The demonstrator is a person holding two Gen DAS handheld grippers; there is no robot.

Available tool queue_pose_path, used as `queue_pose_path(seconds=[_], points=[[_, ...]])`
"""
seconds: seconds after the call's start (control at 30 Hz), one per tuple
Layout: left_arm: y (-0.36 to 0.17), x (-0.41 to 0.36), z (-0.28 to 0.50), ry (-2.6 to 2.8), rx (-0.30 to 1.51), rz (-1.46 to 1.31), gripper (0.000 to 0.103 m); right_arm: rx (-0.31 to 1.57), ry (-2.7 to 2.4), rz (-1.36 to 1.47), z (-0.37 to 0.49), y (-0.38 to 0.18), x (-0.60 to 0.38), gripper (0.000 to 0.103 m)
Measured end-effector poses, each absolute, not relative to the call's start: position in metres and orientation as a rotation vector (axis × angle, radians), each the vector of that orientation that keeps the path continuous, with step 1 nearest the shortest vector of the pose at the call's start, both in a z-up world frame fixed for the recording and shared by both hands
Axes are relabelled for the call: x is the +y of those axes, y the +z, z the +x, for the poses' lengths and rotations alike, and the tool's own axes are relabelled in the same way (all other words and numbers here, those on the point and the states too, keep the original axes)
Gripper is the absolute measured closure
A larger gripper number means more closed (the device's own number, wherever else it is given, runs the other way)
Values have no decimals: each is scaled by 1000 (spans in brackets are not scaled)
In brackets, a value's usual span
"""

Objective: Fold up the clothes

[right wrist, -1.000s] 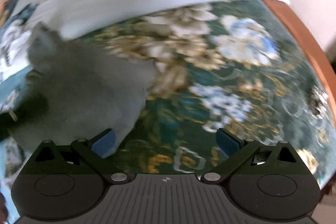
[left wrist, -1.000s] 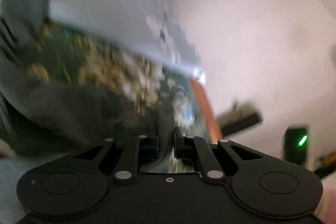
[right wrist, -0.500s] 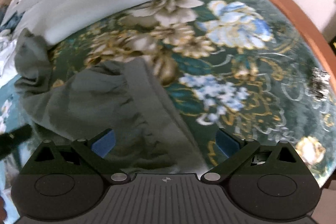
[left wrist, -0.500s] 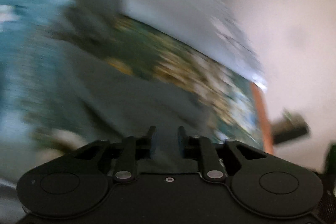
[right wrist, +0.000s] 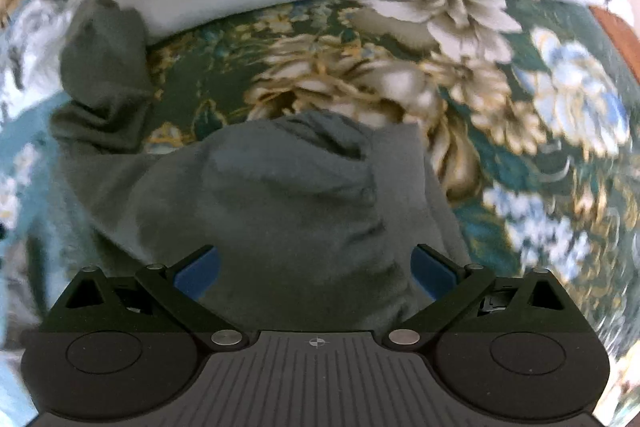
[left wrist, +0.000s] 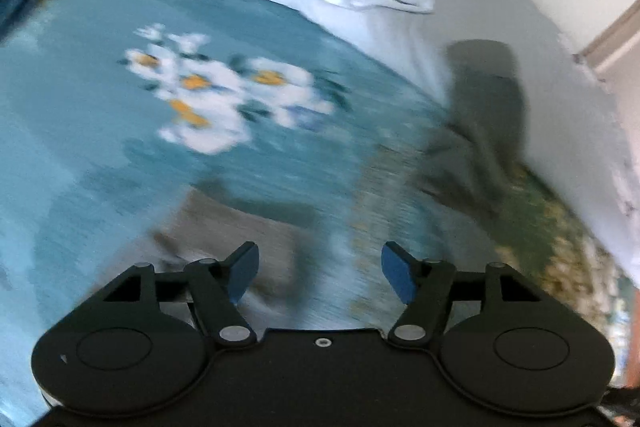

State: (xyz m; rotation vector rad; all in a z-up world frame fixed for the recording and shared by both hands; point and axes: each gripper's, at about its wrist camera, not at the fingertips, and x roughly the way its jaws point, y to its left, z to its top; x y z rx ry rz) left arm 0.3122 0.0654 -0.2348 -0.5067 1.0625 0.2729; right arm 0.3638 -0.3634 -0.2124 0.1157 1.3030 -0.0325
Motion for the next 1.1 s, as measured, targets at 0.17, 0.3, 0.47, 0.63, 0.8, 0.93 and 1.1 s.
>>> queue_pose_path(seconds=[0.17, 0.3, 0.47, 0.63, 0.8, 0.93, 1.1], points=[[-245, 89, 303, 366, 1103, -391, 33, 1326, -147, 150, 374, -228, -386, 0], [-254, 111, 291, 447, 1129, -394, 33, 1343, -239, 177, 383, -240, -404, 0], [-265, 125, 280, 460, 1202, -421, 33, 1390, -318, 241, 354, -252, -417, 0], [-268, 130, 277, 435, 1222, -433, 33, 1431, -386, 295, 307, -253, -426, 0], [-279, 128, 286, 310, 1309, -483, 35, 1447, -447, 353, 272, -249, -435, 0], [-277, 129, 285, 276, 1330, -518, 41, 1440, -488, 452, 254, -247, -439, 0], [-278, 141, 277, 241, 1340, -679, 88, 1435, -478, 581, 242, -250, -429, 0]])
